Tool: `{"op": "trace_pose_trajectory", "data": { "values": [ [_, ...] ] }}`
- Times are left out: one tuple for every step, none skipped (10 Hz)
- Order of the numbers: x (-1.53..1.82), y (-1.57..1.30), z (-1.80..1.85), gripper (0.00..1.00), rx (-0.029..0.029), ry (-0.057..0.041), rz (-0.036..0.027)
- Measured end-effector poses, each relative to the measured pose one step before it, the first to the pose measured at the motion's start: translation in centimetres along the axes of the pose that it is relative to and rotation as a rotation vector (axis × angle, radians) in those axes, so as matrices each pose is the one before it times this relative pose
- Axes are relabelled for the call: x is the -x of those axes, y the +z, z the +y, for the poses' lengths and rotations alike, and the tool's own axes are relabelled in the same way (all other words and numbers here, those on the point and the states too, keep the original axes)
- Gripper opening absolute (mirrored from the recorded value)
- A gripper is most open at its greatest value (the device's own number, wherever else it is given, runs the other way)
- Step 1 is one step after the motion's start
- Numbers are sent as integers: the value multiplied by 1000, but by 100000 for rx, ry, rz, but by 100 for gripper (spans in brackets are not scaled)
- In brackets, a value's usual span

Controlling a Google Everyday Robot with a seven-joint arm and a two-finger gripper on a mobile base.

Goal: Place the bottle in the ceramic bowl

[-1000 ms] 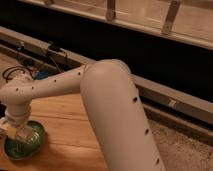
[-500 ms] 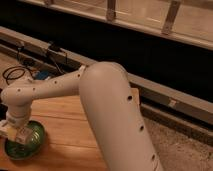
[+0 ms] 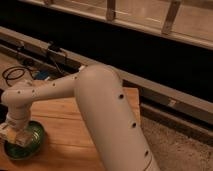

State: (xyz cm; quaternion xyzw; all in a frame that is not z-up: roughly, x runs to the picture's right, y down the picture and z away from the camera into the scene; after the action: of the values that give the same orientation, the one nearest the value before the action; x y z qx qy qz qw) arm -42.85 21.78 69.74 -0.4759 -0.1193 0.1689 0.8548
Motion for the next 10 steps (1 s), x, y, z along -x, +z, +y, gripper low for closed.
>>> {"op": "trace_pose_trajectory", "data": {
  "values": [
    [25,59,69,35,52,-131,88],
    [-1,25,17,46,19,-28,46],
    [-21,-41,-57,56,-53,100,-58],
    [-17,-23,-33,65,-18,69,-34],
    [-29,-12,-45,75,-37,71,-3],
    [4,7,10,79,10,-16,10],
    [23,19,38,80,18,-75,24],
    [14,8,19,80,16,-28,0],
    [-3,-5,-9,80,-6,17,-5],
    [2,8,12,80,8,-30,15]
  ]
}}
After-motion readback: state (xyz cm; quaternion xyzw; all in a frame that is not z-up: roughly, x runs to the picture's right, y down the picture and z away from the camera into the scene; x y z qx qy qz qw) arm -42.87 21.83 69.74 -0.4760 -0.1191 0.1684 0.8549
